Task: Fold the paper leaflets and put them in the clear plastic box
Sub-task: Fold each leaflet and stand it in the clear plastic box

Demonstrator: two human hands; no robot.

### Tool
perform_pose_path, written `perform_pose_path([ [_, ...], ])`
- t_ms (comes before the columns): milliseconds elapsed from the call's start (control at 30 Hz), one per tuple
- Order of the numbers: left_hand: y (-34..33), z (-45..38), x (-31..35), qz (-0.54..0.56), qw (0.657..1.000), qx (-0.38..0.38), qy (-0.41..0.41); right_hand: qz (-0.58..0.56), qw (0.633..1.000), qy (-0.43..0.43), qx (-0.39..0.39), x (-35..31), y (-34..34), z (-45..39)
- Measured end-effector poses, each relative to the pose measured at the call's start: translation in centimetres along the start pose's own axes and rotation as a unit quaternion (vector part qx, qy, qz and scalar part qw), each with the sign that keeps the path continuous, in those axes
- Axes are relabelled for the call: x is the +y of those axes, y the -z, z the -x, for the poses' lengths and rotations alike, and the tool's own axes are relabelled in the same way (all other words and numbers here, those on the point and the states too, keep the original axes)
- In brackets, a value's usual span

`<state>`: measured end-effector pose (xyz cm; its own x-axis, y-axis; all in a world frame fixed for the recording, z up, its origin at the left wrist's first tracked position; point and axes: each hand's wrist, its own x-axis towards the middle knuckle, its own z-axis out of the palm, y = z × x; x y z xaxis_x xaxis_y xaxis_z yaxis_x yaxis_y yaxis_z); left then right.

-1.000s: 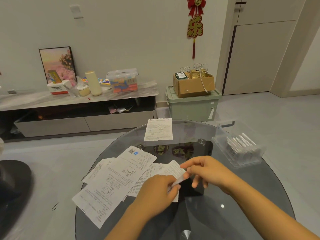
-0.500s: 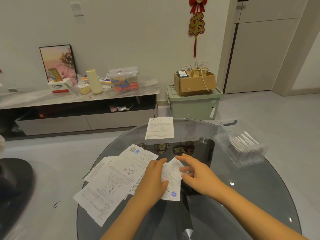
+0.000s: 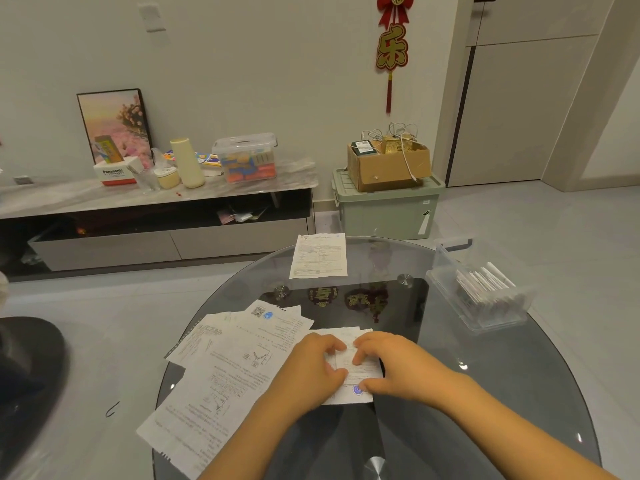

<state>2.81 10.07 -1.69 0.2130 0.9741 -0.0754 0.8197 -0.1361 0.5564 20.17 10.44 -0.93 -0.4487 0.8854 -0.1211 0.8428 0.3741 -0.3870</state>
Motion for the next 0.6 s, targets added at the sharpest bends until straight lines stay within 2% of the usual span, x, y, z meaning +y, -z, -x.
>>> perform_pose_path([
  [100,-0.1,-0.1,-0.4,-0.035,0.999,-0.019,-0.035,0.008,1.000,0.002,0.001,0.0,0.2,0.2],
  [267,-0.1,-0.5,-0.9,-0.046,0.997,-0.030,-0.062,0.008,0.998,0.015,0.058,0.3,0.6,0.1],
  [600,-1.2,-0.8,0.7,0.002,1.000,0.019,-0.016,-0.032,0.994,-0.024,0.106,0.9,-0.5,-0.8],
])
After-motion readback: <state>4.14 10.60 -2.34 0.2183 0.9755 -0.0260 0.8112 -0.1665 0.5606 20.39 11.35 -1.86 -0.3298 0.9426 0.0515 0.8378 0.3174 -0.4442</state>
